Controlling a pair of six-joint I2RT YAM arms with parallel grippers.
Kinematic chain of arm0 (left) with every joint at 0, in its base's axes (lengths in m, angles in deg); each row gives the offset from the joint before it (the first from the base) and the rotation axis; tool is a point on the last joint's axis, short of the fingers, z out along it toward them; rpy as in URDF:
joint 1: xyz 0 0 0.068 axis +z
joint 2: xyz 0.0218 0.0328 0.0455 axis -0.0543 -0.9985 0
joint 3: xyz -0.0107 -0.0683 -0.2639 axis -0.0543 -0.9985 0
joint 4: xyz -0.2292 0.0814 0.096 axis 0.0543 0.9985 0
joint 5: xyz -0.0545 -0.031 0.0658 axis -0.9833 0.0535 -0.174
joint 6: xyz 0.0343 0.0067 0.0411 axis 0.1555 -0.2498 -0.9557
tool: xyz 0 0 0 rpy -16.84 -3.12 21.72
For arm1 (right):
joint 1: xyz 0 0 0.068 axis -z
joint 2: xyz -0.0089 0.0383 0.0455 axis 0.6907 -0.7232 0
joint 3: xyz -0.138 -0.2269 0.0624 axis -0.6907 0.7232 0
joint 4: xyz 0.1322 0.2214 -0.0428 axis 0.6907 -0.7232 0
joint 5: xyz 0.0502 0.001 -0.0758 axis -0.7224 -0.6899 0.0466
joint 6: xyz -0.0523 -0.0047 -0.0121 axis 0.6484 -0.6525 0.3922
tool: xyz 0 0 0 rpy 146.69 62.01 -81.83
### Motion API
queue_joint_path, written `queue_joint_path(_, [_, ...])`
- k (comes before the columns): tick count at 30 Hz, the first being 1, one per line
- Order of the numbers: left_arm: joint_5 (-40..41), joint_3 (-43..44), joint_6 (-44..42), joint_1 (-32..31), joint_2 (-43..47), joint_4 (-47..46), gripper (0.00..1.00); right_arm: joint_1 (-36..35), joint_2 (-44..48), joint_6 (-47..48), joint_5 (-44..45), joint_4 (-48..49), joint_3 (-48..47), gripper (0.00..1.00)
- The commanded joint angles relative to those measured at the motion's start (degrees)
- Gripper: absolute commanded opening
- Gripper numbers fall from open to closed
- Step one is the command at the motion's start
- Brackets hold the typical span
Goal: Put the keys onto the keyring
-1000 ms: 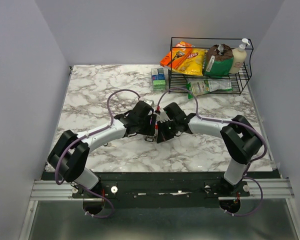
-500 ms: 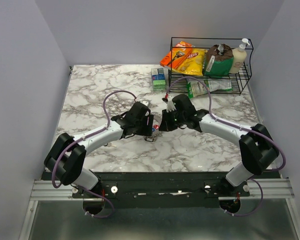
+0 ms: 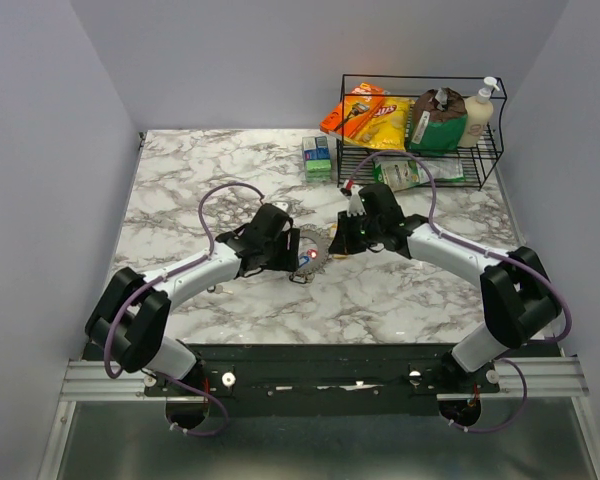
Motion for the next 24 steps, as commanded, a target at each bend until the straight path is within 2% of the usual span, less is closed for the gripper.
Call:
queue_joint_path(1, [-2.98, -1.59, 0.87, 1.72, 2.01, -2.09, 0.75, 0.25, 0.13, 0.30, -0.22, 0.70, 0.41, 0.17])
queue_joint_path(4, [-4.30, -2.20, 1.14, 2.95, 2.36, -2.79, 0.75, 0.34, -0.84, 0.12, -0.14, 0.61, 0.15, 0.19])
queue_joint_path(8, [-5.54, -3.26, 1.40, 4.01, 2.62, -3.58, 0.75, 0.43, -1.63, 0.12, -0.75, 0.61, -0.46, 0.31])
queue_joint_path(12, [-5.98, -3.52, 1.58, 4.80, 2.62, -3.67, 0.75, 0.69, -2.07, 0.48, -0.49, 0.26, -1.61, 0.38])
queue_joint_path(17, [-6.24, -3.26, 1.31, 4.98, 2.27, -3.85, 0.78, 0.87, -3.48, 0.91, -0.58, -0.62, -2.93, 0.43])
queue_joint_path(24, [-5.27, 0.60, -0.09, 4.98, -0.45, -3.32, 0.78, 0.96, -3.92, 0.65, -0.31, -0.88, -3.01, 0.45])
